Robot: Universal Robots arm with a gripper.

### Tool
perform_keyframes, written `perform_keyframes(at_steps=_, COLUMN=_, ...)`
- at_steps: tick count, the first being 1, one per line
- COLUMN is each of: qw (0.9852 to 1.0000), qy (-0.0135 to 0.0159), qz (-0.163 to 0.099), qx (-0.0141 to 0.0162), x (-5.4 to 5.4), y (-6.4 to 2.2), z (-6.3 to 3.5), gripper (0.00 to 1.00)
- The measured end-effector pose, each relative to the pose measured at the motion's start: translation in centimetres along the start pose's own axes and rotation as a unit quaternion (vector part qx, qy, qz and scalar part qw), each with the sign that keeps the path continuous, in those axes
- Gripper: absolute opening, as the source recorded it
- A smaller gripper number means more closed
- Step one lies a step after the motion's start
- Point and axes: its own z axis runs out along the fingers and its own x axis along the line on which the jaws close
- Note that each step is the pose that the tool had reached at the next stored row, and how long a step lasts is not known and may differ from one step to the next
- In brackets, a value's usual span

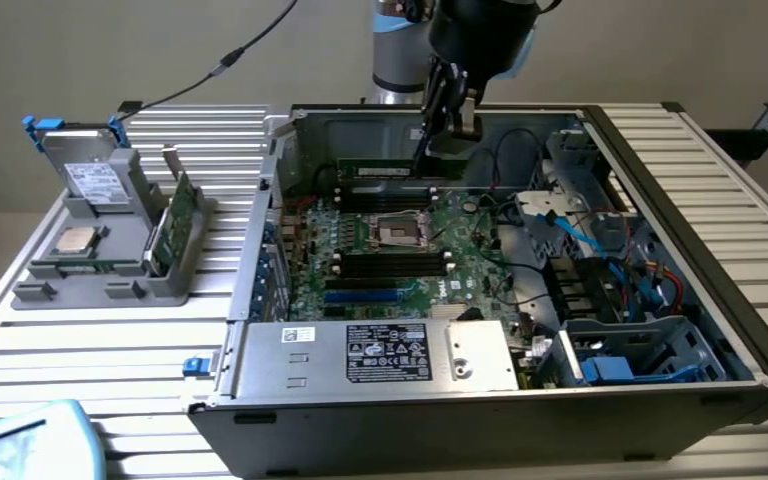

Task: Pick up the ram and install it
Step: 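Insert the ram into the slot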

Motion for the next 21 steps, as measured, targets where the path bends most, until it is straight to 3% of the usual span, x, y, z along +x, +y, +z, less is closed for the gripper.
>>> perform_keyframes(at_steps=15, qw=1.0000, qy=-0.0001, qz=0.000, qx=0.0006, x=0.0, y=-0.38, z=2.66, gripper=0.13)
perform_keyframes(at_steps=21, qw=1.0000, qy=-0.0014, qz=0.006, qx=0.0010, x=0.1, y=-0.60, z=3.74, gripper=0.13)
